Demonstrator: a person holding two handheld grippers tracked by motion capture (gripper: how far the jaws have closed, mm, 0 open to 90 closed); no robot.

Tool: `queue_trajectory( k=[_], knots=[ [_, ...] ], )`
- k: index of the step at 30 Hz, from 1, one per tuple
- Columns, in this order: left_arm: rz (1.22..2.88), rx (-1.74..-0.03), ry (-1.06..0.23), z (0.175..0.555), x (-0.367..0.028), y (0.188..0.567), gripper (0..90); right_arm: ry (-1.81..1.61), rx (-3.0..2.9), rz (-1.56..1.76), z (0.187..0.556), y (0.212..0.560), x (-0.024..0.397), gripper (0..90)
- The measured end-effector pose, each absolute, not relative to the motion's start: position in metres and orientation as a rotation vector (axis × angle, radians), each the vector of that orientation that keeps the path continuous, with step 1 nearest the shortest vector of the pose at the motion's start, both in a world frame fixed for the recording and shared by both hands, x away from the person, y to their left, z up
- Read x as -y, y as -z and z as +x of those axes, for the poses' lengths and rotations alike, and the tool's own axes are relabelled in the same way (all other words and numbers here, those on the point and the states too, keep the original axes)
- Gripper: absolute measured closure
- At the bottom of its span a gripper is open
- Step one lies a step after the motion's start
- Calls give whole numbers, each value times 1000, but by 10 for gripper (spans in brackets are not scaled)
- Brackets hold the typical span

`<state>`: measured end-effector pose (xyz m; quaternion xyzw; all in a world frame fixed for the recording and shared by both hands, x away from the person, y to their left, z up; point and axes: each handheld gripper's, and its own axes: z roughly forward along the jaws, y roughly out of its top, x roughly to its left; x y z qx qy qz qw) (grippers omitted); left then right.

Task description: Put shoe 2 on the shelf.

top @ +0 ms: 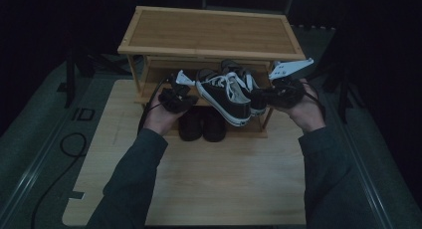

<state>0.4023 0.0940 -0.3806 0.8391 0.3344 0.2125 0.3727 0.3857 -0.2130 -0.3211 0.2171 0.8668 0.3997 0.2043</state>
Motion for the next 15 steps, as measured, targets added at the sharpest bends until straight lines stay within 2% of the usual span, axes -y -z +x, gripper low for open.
queue_trajectory(
  k=[15],
  knots=[
    [2213, -922, -648, 423, -72, 386, 900, -1125, -2443, 551, 374, 330, 227, 846]
  ],
)
